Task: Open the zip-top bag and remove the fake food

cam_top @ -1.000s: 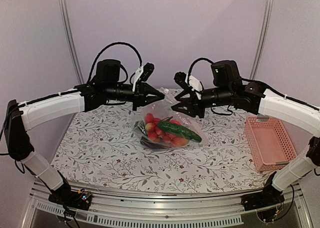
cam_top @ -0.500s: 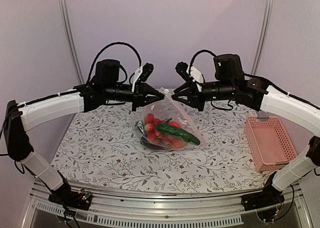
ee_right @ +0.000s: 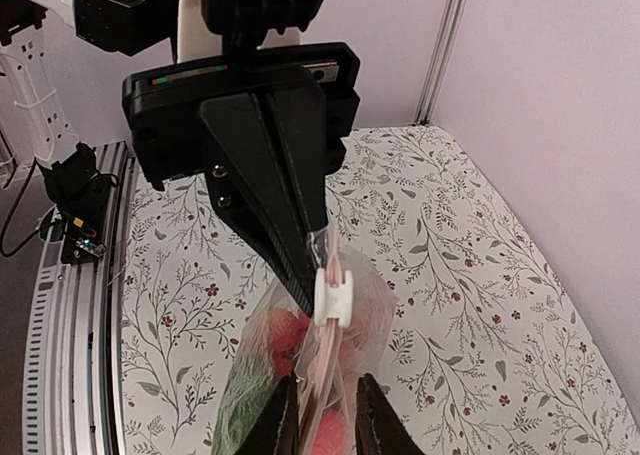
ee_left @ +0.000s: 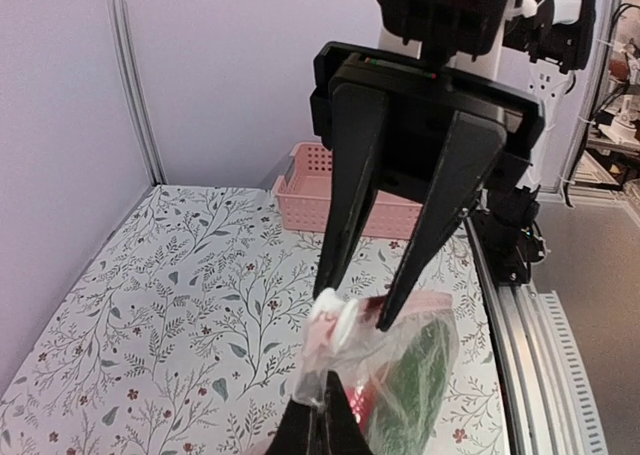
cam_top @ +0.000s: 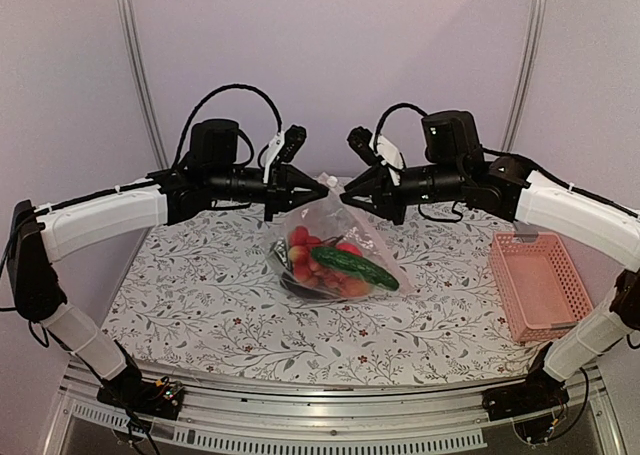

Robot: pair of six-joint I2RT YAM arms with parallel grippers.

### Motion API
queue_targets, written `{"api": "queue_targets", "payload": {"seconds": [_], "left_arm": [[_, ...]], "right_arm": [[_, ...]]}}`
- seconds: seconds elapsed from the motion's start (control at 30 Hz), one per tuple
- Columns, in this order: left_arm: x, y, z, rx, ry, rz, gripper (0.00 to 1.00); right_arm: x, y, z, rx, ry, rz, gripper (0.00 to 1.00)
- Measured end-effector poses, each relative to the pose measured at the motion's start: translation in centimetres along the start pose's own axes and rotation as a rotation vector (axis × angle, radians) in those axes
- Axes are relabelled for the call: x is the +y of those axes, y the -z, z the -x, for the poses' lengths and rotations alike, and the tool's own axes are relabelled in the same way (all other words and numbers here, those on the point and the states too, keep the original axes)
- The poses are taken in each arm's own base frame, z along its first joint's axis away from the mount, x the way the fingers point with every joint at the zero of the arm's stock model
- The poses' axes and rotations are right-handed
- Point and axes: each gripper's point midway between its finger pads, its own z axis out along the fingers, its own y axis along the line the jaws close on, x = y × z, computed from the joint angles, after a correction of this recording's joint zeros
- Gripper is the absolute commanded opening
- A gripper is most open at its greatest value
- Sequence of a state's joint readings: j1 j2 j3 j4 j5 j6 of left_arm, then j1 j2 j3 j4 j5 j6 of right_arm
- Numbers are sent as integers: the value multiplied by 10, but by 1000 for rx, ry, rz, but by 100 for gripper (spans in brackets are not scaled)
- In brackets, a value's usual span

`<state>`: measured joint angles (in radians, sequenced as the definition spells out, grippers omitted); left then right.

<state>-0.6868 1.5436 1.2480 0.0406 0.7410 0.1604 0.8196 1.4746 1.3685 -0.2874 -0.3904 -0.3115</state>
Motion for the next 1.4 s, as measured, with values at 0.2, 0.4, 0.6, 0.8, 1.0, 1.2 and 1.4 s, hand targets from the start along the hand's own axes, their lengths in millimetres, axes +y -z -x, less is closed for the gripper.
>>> {"api": "queue_targets", "payload": {"seconds": [0.2, 0.4, 0.6, 0.8, 1.0, 1.2, 1.4], "left_arm": [[4, 2, -1, -6, 4, 20, 0], [8, 6, -1, -23, 15, 42, 0], [4, 12, -1, -45, 18, 52, 0], [-7, 26, 12, -123, -26, 75, 5], [-6, 32, -3, -130, -4, 111, 56], [-3, 32, -18, -100, 34, 134, 61], [1, 30, -7, -112, 22, 132, 34]], "right_arm": [[-3, -5, -7, 19, -15, -10, 12], [-4, -6, -9, 26, -25, -15, 0], [-11, -3, -3, 29, 1, -57, 0], [-5, 2, 20, 1, 62, -49, 0], [-11, -1, 22, 25, 78, -44, 0], [-7, -10, 10, 54, 73, -1, 0], [-2, -10, 8, 56, 75, 27, 0]]}}
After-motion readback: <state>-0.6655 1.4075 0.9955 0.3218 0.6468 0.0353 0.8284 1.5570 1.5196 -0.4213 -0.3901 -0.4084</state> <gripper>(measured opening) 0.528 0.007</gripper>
